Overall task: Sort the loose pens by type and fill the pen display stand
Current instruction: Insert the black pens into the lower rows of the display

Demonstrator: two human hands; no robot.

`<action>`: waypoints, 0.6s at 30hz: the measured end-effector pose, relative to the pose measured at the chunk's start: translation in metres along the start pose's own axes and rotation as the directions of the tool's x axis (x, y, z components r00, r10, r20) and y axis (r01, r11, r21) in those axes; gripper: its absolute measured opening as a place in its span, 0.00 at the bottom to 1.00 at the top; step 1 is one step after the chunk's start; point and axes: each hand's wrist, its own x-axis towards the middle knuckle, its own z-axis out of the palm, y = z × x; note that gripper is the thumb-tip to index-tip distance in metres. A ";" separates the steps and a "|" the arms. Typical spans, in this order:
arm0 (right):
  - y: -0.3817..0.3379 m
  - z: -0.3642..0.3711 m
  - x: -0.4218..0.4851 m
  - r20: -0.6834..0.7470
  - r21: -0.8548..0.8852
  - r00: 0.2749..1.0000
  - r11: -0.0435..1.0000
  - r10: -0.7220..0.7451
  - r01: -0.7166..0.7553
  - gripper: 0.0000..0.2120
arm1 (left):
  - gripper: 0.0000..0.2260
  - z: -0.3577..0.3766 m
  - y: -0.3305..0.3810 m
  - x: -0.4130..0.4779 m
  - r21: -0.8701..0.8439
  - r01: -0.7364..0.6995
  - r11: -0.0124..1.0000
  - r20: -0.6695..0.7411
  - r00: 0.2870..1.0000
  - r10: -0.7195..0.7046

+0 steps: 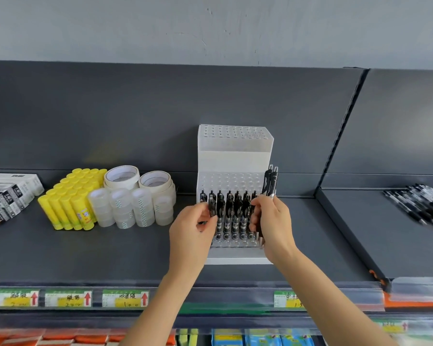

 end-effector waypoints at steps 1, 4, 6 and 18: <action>-0.001 -0.002 -0.001 0.000 -0.024 1.000 1.000 0.000 0.000 0.06 | 0.08 0.000 0.001 0.000 0.007 0.007 1.000 -0.007 1.000 -0.007; -0.004 -0.008 -0.001 -0.003 -0.108 1.000 0.994 -0.011 0.011 0.09 | 0.04 0.001 0.003 0.002 0.022 0.023 0.999 -0.021 1.000 -0.022; -0.003 -0.011 0.003 0.020 -0.129 0.999 0.991 -0.028 0.031 0.10 | 0.03 0.001 0.004 0.002 0.046 0.039 0.998 -0.014 0.999 -0.038; 0.008 -0.016 0.009 0.107 -0.197 0.974 0.956 -0.199 0.217 0.04 | 0.07 0.024 0.000 0.000 0.322 0.111 0.940 0.065 0.988 -0.139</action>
